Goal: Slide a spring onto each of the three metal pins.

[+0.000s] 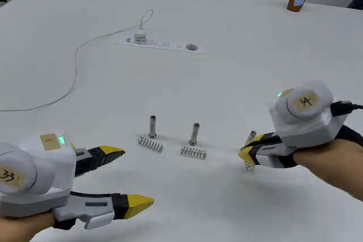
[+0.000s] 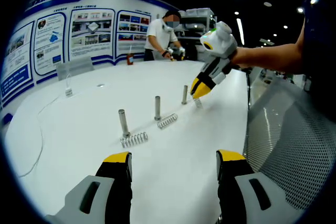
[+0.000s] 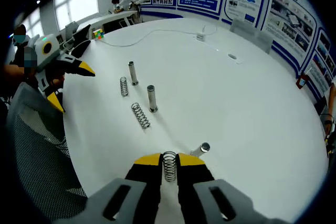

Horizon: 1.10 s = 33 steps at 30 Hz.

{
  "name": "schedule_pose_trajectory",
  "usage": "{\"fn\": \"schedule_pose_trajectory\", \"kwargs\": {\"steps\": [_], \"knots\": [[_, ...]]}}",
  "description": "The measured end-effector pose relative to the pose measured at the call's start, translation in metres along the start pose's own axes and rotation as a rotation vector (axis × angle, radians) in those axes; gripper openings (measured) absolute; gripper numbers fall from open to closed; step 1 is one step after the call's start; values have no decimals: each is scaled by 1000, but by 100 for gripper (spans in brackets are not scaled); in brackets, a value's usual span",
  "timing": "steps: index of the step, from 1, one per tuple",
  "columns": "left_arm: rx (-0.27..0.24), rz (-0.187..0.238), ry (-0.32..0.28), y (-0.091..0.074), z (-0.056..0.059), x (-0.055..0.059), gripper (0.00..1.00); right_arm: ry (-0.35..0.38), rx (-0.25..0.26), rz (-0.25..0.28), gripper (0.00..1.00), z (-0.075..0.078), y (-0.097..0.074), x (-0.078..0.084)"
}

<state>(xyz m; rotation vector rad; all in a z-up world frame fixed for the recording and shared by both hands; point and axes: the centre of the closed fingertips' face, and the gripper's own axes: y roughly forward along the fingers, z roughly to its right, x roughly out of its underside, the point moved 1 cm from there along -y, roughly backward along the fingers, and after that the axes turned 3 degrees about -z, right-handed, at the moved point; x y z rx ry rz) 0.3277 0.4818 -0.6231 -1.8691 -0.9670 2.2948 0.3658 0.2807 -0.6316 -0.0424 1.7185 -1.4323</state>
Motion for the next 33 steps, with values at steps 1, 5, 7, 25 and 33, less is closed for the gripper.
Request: {"fn": "schedule_pose_trajectory", "kwargs": {"steps": [1,5,7,25,33], "knots": [[1,0,1,0,0,0,67,28,-13,34,12,-1,-1,-3],[7,-1,5,2,2,-2,67,49,-20,52,12,-1,-3,1],[12,-2,9,3,3,-3,67,49,-23,67,12,-3,-5,-1],[156,29,90,42,31,-42,62,18,-70,227,12,-35,-39,-56],[225,43,86,72,41,-60,53,27,-119,255,12,-56,-41,-64]]}}
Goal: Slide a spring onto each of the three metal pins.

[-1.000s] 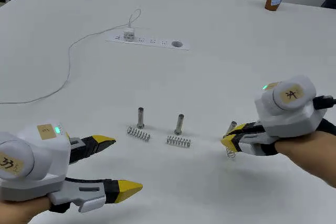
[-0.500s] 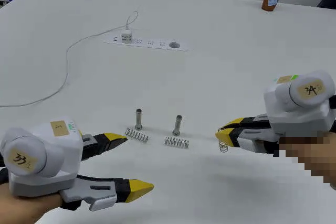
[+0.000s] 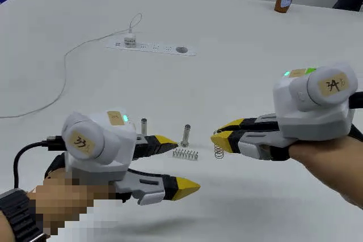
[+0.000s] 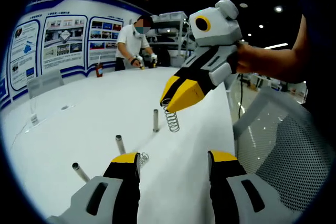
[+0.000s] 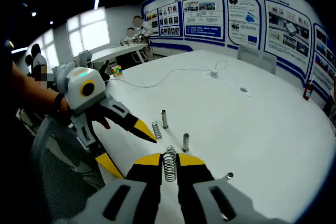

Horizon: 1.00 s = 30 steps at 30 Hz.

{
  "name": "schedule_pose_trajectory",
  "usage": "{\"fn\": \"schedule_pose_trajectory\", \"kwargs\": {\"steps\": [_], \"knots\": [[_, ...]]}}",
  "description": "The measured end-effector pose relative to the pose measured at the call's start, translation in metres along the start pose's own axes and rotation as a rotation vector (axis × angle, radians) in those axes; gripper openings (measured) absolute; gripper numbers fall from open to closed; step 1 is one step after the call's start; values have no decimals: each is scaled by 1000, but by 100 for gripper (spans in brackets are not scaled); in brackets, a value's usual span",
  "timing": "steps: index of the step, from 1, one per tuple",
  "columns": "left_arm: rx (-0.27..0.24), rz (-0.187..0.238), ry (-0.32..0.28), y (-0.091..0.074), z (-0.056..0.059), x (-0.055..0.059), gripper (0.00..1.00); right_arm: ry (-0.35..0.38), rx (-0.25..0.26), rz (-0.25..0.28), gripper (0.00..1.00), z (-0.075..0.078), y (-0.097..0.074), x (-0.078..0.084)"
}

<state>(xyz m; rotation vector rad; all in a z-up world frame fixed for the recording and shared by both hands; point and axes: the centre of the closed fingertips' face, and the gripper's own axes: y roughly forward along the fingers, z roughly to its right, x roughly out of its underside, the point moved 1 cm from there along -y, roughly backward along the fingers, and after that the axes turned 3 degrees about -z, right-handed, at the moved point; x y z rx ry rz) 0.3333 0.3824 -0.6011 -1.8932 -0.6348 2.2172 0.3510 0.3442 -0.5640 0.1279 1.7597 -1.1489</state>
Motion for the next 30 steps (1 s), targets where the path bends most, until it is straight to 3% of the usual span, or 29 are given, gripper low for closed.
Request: {"fn": "schedule_pose_trajectory", "kwargs": {"steps": [8,13,19,24,30], "knots": [[32,41,-54,7,-3,-13,40,33,-49,42,12,-17,3,-11],[36,56,-73,7,-3,-15,32,44,-76,62,12,-25,6,-16],[41,64,-73,8,-1,-16,25,60,-103,83,12,-31,6,-21],[48,71,-53,8,1,-18,12,52,-105,80,12,-33,6,-19],[44,72,-32,7,1,-18,12,28,-101,67,12,-33,3,-17]]}}
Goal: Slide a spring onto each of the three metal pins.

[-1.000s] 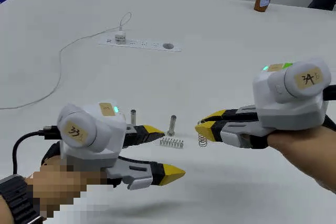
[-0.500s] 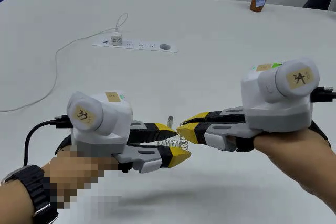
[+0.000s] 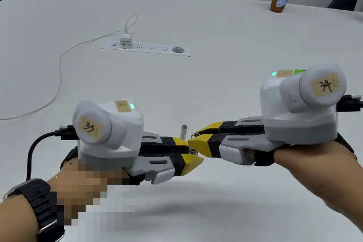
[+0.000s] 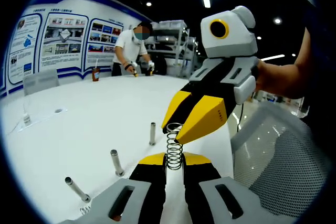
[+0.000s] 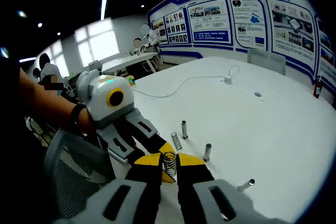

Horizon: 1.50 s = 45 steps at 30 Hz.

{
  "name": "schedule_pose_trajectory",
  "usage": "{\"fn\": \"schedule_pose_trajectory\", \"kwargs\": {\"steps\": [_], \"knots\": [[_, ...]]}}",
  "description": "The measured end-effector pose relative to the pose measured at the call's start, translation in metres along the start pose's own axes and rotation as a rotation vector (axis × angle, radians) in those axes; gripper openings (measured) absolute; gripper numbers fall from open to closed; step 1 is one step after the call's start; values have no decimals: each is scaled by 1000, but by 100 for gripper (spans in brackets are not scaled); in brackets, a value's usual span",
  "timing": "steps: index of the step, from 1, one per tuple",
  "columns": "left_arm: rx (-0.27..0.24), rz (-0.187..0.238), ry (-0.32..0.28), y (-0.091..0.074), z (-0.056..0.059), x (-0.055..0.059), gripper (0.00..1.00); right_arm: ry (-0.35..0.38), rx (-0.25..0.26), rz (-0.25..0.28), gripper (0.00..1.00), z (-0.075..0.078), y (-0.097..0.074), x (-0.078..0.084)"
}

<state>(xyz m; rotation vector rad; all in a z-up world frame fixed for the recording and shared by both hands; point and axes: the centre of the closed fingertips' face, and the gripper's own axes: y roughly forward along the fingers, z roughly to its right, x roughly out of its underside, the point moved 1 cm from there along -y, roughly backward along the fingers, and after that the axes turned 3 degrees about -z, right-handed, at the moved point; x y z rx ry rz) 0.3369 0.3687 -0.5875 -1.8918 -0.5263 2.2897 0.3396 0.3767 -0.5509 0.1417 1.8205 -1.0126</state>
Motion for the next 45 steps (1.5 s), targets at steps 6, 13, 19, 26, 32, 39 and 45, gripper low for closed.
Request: {"fn": "schedule_pose_trajectory", "kwargs": {"steps": [6,13,19,26,32,39,45], "knots": [[-2,-1,20,-1,1,0,12,-19,2,-11,12,0,-3,2],[-11,-15,39,-1,0,3,12,-57,3,-42,11,-1,-2,6],[-11,-11,39,-1,0,2,13,-63,8,-39,11,0,-3,2],[-9,-28,41,-3,1,7,21,-57,32,-27,11,10,-11,-2],[-21,-32,45,-10,-2,8,29,-47,64,-21,11,23,-19,-3],[-47,-27,29,-23,-9,13,35,-26,113,-13,11,42,-30,-4],[-79,-22,7,-36,-16,19,39,-10,151,-6,11,58,-40,-5]]}}
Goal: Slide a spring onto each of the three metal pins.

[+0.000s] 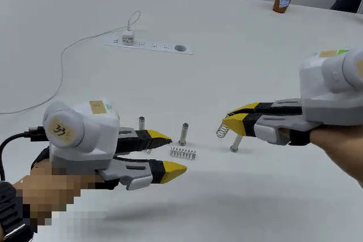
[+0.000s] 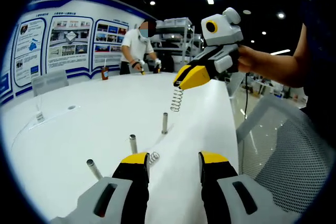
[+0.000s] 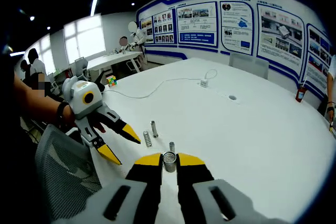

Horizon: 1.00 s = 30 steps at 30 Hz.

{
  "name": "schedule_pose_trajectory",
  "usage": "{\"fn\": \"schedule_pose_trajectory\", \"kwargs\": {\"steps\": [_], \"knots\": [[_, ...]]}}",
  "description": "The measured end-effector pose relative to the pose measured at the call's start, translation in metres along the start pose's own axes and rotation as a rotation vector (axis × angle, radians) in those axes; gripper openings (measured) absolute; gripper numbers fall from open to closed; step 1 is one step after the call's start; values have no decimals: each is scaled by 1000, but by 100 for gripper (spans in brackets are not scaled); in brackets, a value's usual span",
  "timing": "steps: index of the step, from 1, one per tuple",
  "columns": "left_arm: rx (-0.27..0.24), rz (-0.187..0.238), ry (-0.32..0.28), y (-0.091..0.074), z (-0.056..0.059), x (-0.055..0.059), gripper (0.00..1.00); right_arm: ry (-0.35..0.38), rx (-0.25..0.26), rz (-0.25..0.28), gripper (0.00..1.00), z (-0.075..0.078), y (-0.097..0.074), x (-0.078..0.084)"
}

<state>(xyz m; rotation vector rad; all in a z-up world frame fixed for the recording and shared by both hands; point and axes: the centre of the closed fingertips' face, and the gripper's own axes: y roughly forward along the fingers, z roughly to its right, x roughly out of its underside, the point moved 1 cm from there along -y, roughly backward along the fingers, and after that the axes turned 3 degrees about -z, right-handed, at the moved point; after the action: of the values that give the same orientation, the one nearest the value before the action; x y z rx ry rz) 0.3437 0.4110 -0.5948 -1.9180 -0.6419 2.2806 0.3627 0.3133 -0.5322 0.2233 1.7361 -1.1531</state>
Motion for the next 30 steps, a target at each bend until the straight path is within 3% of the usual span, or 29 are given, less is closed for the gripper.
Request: {"fn": "schedule_pose_trajectory", "kwargs": {"steps": [6,17,21,30], "knots": [[-36,13,-15,-13,-6,3,41,8,27,3,11,11,-4,-2],[-98,-3,-12,-34,-14,14,46,24,88,-12,11,36,-6,3],[-119,1,-25,-38,-17,17,47,0,127,-48,11,46,-4,12],[-145,4,-44,-45,-21,20,47,13,156,-91,11,61,8,33]]}}
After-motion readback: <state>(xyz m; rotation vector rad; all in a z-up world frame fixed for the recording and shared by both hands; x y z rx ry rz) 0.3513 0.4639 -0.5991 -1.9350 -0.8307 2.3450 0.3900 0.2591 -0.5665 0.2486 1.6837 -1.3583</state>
